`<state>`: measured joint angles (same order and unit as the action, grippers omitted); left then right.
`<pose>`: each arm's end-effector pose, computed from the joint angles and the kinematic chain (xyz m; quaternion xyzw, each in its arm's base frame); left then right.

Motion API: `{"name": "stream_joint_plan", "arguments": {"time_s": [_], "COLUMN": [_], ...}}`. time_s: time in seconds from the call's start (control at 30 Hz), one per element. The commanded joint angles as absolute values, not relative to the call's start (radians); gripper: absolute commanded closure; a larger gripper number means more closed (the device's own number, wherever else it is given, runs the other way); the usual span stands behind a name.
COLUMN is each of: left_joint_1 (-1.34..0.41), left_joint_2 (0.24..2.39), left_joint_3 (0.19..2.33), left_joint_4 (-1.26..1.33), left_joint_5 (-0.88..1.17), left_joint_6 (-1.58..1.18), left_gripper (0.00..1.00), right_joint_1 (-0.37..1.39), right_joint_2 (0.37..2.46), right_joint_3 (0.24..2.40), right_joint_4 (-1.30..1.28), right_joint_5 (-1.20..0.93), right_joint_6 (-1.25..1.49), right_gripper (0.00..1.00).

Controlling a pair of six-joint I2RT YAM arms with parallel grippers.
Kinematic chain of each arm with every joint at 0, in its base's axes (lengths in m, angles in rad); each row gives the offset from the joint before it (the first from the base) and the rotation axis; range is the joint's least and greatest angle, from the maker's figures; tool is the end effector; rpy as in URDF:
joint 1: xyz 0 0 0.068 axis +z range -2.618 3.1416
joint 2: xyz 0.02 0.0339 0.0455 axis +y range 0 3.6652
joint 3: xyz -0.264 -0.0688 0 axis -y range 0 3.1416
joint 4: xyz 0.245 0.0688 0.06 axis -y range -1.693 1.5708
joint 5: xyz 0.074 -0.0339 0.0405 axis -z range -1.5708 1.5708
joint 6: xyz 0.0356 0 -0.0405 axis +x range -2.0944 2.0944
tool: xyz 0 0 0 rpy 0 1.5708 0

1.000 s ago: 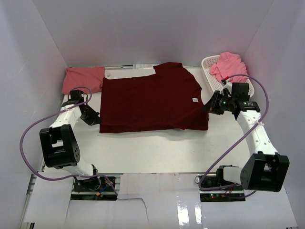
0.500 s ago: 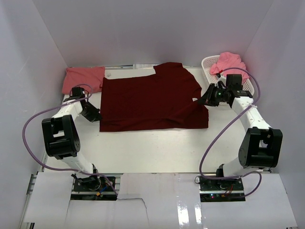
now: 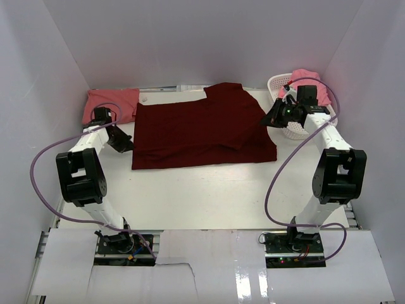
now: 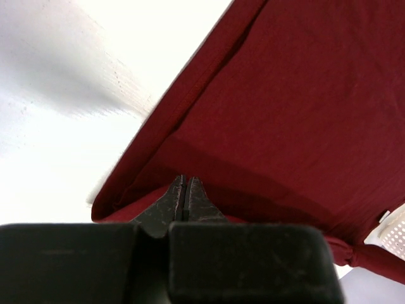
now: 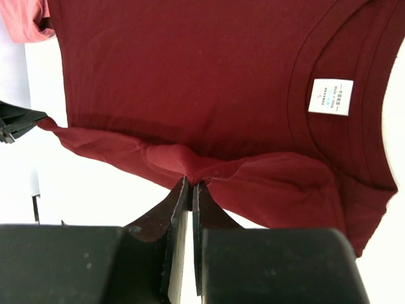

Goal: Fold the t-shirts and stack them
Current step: Fold the flattened tshirt in 1/3 of the way

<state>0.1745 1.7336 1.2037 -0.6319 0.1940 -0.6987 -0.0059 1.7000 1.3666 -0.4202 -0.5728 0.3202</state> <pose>0.3437 0.0536 0.2020 -0.3943 0.8915 -0.1440 0.1706 0.3810 0.0170 0.2807 0.0321 0.8868 0.3157 0.3359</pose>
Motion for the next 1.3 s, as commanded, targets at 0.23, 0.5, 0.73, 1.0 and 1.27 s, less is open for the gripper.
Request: {"name": "stream_joint_plan", "arguments": {"time_s": [0.23,0.5,0.73,1.0,1.27], "left_joint_1": [0.173,0.173,0.173,0.109,-0.101], "left_joint_2": [1.761,1.813,1.882,1.683,1.612], "left_joint_3": [1.247,1.316,1.371,1.356,1.296], "left_joint_4": [-0.624,-0.637,-0.598,-0.592,-0.545], "left_joint_5": [0.183,0.176,0.184,0.051,0.066], "left_joint_6": [-0.693,-0.689,-0.67,-0.625,-0.667], "left_gripper": [1.0,1.0,0.36,0.02,0.02], "right_joint_1": [0.028,0.037,0.037,0.081,0.123], "right_joint_2": [1.809,1.937,2.045,1.812,1.821], "right_joint_3": [1.486,1.652,1.755,1.386,1.181], "right_joint_4": [-0.402,-0.414,-0.385,-0.25,-0.088], "right_joint_5": [-0.594,-0.611,-0.528,-0.505,-0.627], "right_joint_6": [0.302,0.314,0.327,0.307,0.405], "right_gripper": [0.92,0.92,0.26,0.02,0.26]}}
